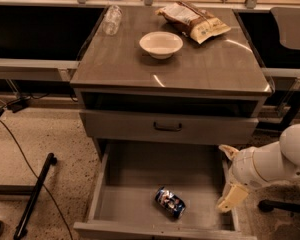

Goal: Pick pepsi can from middle drawer and place on counter

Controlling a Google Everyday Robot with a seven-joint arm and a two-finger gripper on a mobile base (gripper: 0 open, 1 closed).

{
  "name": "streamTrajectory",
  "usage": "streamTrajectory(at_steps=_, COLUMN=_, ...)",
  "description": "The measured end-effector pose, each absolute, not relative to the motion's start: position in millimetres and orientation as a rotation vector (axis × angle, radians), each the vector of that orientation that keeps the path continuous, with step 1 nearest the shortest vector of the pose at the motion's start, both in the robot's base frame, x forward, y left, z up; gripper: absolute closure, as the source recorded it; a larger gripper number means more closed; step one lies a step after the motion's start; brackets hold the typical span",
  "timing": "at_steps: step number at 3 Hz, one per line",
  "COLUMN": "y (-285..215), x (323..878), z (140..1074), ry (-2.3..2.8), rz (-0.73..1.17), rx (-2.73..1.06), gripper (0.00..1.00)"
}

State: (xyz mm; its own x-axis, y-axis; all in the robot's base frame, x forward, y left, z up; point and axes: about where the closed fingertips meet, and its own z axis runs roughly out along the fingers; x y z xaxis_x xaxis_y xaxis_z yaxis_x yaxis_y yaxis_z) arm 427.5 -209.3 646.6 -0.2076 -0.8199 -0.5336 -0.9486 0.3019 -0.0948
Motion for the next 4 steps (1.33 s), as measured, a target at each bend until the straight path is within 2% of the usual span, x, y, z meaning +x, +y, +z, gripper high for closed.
streamTrajectory(at_steps=1, y=-204, x=431, z=582, ry=2.11, rz=0.325, rx=-1.496, gripper=0.0)
streamTrajectory(at_steps=4, y=-177, x=452, z=515, ry=2.163, rz=0.288, rx=-1.396, gripper=0.0)
